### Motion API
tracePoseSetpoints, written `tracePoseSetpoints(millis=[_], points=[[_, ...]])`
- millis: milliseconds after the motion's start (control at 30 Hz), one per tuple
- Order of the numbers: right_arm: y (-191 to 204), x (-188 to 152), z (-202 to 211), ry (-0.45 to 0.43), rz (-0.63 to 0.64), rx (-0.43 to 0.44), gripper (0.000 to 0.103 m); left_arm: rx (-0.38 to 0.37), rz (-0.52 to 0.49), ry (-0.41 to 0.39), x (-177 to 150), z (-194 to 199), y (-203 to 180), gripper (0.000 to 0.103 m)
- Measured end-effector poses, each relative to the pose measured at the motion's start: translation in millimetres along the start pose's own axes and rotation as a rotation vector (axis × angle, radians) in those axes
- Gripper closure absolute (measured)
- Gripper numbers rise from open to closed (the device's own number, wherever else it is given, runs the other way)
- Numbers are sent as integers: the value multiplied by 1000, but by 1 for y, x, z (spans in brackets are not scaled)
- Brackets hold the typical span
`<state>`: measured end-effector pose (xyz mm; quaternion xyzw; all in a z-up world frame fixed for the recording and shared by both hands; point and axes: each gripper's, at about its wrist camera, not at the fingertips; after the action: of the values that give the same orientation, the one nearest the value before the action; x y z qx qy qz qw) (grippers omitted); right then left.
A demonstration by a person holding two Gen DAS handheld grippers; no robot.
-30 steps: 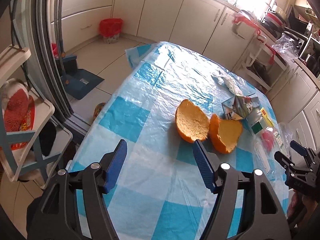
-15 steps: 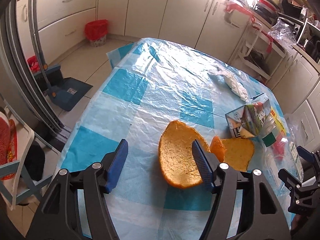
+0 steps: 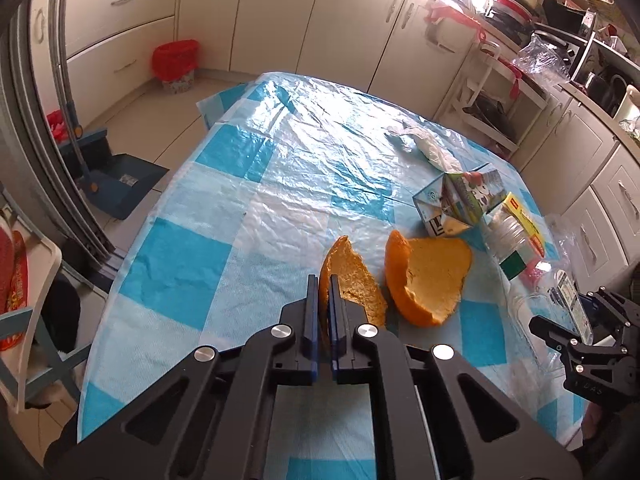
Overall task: Collect trash
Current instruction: 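Grasp an orange peel with the left tool while the right tool grasps the clear bottle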
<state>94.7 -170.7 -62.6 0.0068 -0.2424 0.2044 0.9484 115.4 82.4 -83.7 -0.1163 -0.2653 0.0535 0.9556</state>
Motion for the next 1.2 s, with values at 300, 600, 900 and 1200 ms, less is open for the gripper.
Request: tracePoseSetpoints(millis=[300, 600, 900, 1200], points=[[3, -41, 27, 49, 87, 66, 49, -20, 31, 44, -45, 26, 16, 98], [-2, -42, 29, 37, 72, 29, 42, -1, 24, 14, -55, 27, 7, 72], [2, -44, 19, 66, 89, 9, 41, 1, -10, -17, -63, 30, -1, 77], [3, -47, 18, 67, 91, 20, 47, -12, -59, -20, -69, 39, -15, 97]])
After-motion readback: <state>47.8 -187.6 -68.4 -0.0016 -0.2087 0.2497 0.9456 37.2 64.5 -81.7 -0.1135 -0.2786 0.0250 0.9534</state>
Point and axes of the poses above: each gripper's, at about its wrist camera, not at the fingertips, and z roughly against the way its jaws point, y to its left, x to its top, and after that the axes turned 6 degrees about y, right-handed
